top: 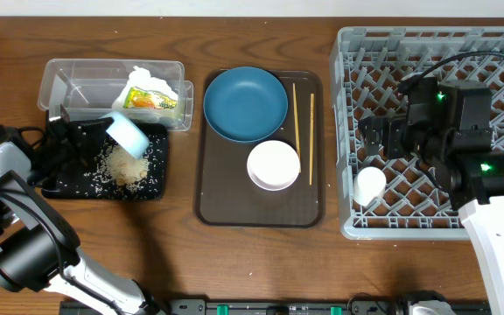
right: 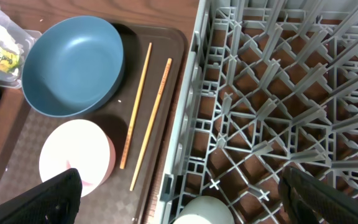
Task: Sort waste into correct bins and load items into the dishwasher rack
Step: 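Carry the bowl left and tip the rice onto the black tray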
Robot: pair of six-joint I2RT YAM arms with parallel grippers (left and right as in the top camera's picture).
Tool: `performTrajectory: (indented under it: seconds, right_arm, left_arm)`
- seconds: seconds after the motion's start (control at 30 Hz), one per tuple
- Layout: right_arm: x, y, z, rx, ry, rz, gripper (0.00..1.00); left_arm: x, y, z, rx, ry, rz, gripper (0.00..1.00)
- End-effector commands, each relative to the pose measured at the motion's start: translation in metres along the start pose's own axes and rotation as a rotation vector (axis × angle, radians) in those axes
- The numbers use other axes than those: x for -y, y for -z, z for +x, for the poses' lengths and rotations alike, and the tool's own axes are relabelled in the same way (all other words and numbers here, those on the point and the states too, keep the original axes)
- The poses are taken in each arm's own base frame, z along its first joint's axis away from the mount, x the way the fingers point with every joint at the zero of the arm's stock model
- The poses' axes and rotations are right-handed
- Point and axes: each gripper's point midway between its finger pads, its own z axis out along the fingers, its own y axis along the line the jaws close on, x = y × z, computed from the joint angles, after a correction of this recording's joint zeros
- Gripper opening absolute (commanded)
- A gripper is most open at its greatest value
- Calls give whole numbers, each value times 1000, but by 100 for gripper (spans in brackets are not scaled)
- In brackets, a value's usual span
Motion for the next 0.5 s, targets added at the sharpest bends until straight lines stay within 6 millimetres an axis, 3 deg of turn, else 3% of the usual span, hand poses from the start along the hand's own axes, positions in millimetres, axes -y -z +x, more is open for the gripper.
performTrajectory:
  seconds: [0.0, 0.2, 0.47]
  right_arm:
    - [4, 4, -7, 17, -21, 9, 99]
    - [4, 4, -6, 15, -22, 9, 99]
    - [4, 4, -6, 15, -22, 9, 99]
  left_arm:
    - [13, 5, -2, 6, 68, 33, 6]
    - [13, 8, -4, 15, 84, 36, 6]
    - [19, 34, -16, 85, 102, 58, 6]
